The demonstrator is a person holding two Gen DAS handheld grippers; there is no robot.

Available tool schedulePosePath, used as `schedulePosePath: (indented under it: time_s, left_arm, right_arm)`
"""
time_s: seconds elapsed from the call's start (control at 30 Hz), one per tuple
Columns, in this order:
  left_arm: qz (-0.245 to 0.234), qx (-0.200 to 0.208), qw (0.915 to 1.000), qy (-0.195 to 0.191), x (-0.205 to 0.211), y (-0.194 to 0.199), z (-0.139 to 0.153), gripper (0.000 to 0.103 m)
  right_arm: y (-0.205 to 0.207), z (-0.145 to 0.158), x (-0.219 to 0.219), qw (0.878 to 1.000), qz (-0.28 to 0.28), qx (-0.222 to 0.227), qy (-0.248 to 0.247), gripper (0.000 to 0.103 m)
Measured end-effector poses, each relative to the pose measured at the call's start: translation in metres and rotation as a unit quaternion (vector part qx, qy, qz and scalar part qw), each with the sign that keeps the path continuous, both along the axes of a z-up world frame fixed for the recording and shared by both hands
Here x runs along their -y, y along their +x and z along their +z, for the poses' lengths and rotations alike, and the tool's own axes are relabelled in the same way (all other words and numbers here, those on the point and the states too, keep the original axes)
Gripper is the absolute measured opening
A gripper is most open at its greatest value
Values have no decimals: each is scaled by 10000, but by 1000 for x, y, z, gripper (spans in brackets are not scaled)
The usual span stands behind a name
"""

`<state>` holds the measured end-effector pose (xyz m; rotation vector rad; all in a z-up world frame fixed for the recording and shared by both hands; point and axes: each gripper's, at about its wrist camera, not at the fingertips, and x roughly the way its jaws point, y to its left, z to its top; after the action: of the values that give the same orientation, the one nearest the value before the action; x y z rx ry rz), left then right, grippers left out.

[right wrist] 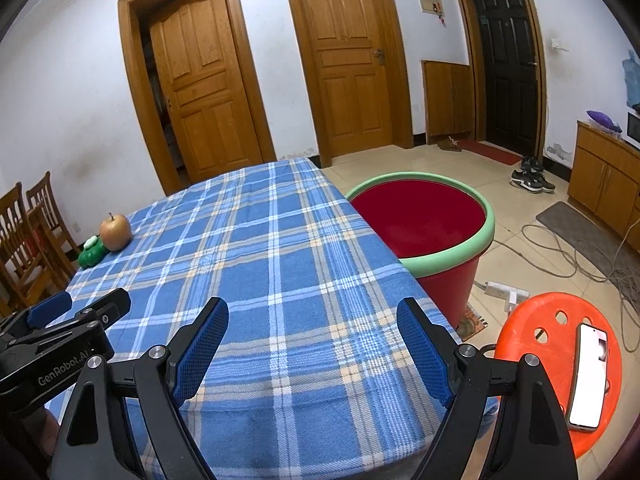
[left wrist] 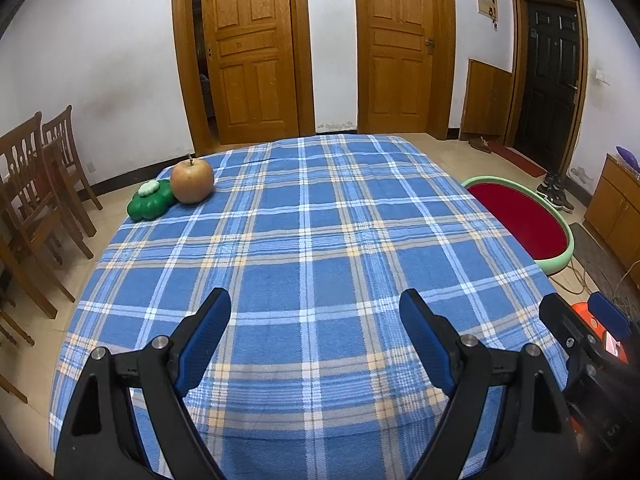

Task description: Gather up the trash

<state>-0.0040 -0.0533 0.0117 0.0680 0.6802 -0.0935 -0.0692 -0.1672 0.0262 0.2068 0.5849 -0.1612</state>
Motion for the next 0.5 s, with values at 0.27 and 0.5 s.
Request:
schedulePosePath:
  time_s: [0.27,0.5]
  left_arm:
    - [17,-2,10000,-14,-3,1,0,85]
    - [17,2,10000,-15,-2,1,0,85]
  right_arm:
    - [0,0,0,10000,-1,-8,13,87]
    - [0,0,0,10000,2,-29,42,87]
